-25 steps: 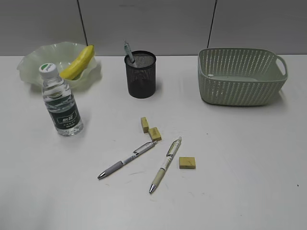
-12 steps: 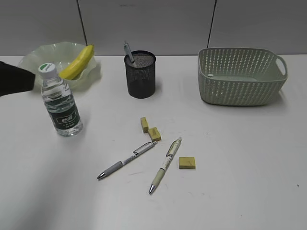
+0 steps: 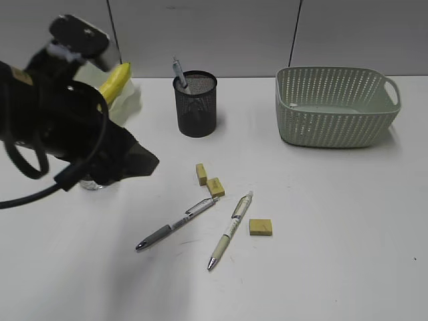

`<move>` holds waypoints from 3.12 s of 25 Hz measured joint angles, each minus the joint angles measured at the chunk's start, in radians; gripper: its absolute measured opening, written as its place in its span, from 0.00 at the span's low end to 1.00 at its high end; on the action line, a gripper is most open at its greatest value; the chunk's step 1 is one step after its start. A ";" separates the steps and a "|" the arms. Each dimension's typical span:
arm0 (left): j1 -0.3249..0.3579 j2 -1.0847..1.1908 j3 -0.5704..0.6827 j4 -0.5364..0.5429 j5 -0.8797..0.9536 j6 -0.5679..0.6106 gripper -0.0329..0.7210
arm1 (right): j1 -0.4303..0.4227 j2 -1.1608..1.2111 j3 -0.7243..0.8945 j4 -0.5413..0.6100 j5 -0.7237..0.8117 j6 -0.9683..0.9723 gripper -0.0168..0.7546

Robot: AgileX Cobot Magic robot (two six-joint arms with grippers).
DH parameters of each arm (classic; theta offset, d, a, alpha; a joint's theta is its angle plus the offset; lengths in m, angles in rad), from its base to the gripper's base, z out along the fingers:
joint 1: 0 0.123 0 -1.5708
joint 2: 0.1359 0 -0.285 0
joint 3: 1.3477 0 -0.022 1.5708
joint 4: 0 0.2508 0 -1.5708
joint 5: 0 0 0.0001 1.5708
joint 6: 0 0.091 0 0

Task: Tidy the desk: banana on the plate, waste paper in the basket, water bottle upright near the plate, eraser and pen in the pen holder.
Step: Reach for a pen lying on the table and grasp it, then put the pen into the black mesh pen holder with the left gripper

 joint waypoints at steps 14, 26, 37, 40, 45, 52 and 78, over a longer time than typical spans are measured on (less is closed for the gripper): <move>-0.102 0.324 -0.163 0.116 0.001 0.000 0.79 | 0.001 -0.168 0.002 0.001 -0.011 0.000 0.48; -0.141 0.700 -0.603 0.400 0.481 -0.147 0.79 | 0.001 -0.168 0.006 0.001 -0.014 0.000 0.48; -0.141 0.815 -0.681 0.368 0.535 -0.171 0.77 | 0.001 -0.168 0.007 0.001 -0.019 0.000 0.48; -0.141 0.837 -0.685 0.368 0.524 -0.204 0.70 | 0.001 -0.168 0.007 0.001 -0.019 0.000 0.48; -0.140 0.844 -0.692 0.390 0.510 -0.230 0.43 | 0.001 -0.168 0.007 0.000 -0.019 0.000 0.48; -0.152 0.851 -0.713 0.383 0.534 -0.231 0.19 | 0.001 -0.168 0.007 0.000 -0.022 0.000 0.48; -0.090 0.541 -0.756 0.353 -0.175 -0.382 0.19 | 0.001 -0.168 0.007 -0.001 -0.024 0.000 0.48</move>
